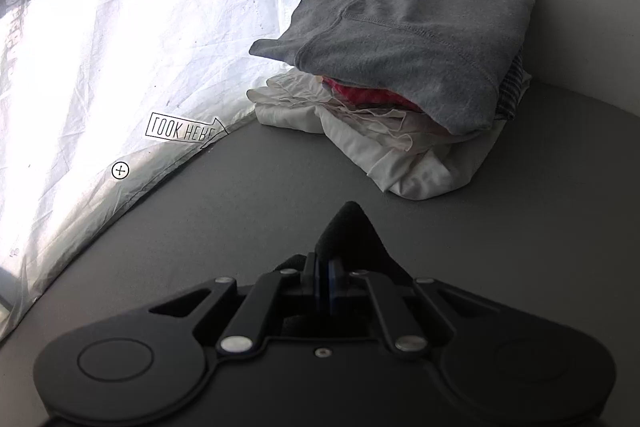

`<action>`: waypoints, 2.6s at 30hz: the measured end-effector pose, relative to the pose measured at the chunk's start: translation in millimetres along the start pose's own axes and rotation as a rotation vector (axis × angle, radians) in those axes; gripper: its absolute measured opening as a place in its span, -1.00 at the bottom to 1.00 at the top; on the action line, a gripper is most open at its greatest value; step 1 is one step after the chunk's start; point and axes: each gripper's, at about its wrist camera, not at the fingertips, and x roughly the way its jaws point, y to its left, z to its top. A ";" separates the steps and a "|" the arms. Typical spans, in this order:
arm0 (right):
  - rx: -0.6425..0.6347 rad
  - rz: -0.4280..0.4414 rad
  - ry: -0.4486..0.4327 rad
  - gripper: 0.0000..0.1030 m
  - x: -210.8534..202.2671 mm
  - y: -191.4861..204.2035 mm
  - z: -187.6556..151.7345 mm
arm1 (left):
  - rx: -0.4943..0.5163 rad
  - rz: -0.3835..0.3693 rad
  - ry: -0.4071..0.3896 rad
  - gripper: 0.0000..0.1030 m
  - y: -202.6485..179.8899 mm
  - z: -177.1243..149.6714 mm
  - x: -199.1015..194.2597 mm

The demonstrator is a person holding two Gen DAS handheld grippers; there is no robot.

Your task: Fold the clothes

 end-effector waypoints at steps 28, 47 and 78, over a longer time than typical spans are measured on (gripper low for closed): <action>-0.453 0.365 0.231 -0.78 -53.3 135.0 -120.3 | 0.106 -0.117 0.141 -0.38 19.4 -49.9 21.2; -0.539 0.413 0.167 -0.77 -8.6 188.5 -142.8 | 0.093 -0.083 0.117 -0.89 1.5 -42.7 52.4; -0.565 0.444 0.079 -0.74 -13.3 180.9 -150.2 | 0.589 -0.030 0.040 0.01 -31.8 -48.5 35.5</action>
